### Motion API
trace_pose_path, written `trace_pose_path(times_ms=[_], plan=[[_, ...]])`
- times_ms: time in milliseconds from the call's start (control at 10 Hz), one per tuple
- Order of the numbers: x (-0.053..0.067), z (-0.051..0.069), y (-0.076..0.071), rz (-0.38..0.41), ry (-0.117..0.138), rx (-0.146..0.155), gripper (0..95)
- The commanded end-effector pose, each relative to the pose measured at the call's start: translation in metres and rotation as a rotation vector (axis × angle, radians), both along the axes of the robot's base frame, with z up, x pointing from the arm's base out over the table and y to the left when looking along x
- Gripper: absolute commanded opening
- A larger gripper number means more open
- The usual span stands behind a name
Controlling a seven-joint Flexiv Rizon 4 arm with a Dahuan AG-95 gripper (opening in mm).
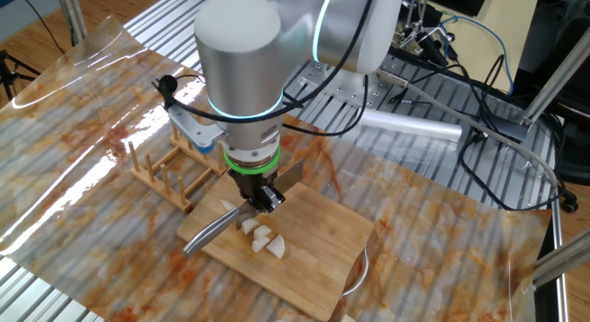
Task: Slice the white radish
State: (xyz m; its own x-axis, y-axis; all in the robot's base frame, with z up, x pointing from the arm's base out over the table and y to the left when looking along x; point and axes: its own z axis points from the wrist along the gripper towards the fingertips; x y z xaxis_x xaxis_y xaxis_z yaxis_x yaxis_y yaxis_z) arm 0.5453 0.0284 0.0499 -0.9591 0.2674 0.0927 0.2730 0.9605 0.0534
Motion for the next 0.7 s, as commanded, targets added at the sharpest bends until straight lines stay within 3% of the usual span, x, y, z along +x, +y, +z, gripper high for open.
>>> trace_pose_path(times_ms=[100,300,500,600,700], plan=[[-0.002,0.004,-0.002,-0.004,-0.004,-0.007,0.0],[-0.001,0.000,0.000,-0.007,-0.009,-0.005,0.0],[0.001,-0.019,0.008,-0.017,-0.029,-0.006,0.0],[0.001,-0.026,0.011,-0.016,-0.027,-0.014,0.0],[0.001,-0.024,0.010,-0.012,-0.015,-0.021,0.0]])
